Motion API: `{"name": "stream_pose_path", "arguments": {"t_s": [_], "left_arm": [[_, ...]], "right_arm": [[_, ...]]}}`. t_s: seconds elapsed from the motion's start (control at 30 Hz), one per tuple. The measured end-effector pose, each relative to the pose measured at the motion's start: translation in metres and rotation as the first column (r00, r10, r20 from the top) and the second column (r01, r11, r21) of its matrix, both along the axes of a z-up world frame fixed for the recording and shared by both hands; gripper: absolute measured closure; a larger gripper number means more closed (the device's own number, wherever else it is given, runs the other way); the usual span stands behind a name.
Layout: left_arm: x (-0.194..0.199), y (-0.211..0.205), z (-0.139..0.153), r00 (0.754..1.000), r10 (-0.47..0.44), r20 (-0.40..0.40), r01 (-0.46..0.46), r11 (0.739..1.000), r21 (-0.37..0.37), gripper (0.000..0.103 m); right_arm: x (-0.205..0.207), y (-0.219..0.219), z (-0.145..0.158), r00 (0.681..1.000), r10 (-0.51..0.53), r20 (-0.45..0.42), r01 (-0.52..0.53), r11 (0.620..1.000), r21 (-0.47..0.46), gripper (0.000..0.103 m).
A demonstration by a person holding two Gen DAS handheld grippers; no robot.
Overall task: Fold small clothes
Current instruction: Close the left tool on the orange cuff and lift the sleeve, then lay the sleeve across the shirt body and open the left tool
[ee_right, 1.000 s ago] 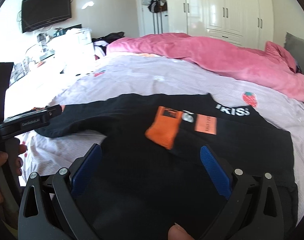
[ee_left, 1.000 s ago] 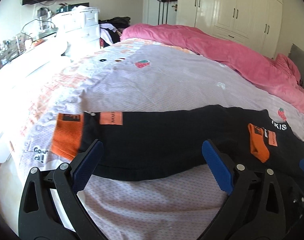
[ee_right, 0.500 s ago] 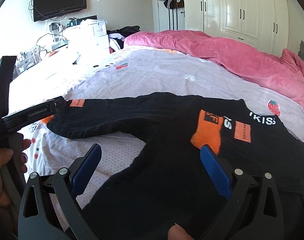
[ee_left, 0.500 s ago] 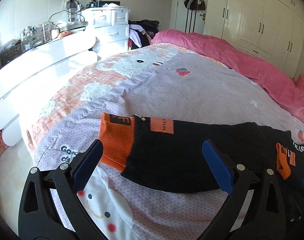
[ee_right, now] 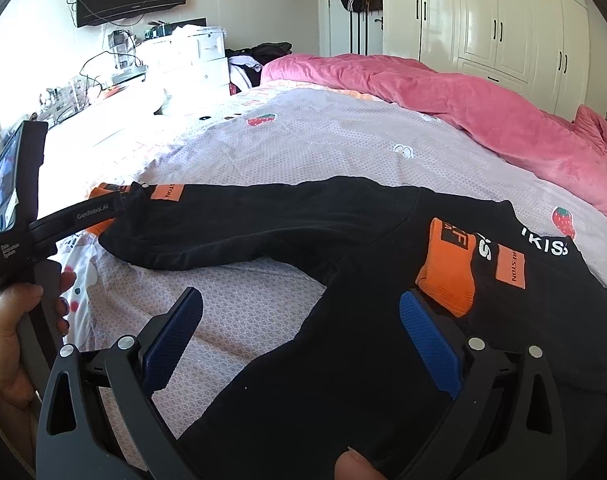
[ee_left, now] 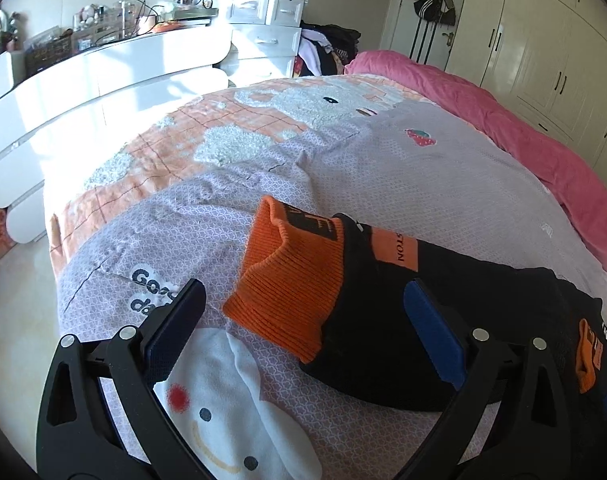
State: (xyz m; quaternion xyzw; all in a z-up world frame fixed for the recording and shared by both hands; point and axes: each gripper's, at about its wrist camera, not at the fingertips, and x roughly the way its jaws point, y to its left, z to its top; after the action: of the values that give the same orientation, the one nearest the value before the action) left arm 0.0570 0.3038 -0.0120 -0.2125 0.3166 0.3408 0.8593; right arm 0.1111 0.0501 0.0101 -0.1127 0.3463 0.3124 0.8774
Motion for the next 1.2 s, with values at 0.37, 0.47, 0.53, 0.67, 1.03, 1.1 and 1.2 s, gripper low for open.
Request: {"name": "stream_pose_path", "arguments": {"t_s": [0.37,0.47,0.53,0.67,1.03,1.1,1.2], "left_arm": [[0.004,0.002,0.004,0.993,-0.039,0.113,0.045,0.997,-0.056,0.093],[0.004,-0.010,0.015,0.985,-0.080,0.154,0.085,0.996,-0.024,0.094],[0.000,-0.023,0.029,0.976,-0.110,0.187,0.108,0.994,0.017,0.094],[0.000,-0.051,0.050,0.955,-0.185,0.233,0.177,0.983,0.055,0.094],[0.035,-0.148,0.073,0.878,-0.416,0.236,0.407,0.909,0.086,0.095],[0.042,-0.167,0.074,0.865,-0.449,0.226,0.440,0.893,0.091,0.095],[0.052,-0.189,0.072,0.845,-0.493,0.206,0.485,0.870,0.092,0.095]], "right_arm": [[0.009,-0.012,-0.012,0.997,-0.068,-0.048,0.069,0.998,0.013,0.005],[0.006,-0.026,-0.009,0.996,-0.085,-0.038,0.085,0.996,0.020,0.005],[0.006,-0.039,-0.007,0.994,-0.107,-0.034,0.108,0.994,0.021,0.005],[0.012,-0.069,-0.001,0.985,-0.168,-0.039,0.169,0.985,0.040,0.005],[0.034,-0.163,0.008,0.938,-0.342,-0.056,0.346,0.934,0.084,0.005],[0.038,-0.176,0.009,0.929,-0.365,-0.062,0.369,0.925,0.088,0.005],[0.041,-0.191,0.010,0.918,-0.390,-0.075,0.396,0.913,0.101,0.005]]}}
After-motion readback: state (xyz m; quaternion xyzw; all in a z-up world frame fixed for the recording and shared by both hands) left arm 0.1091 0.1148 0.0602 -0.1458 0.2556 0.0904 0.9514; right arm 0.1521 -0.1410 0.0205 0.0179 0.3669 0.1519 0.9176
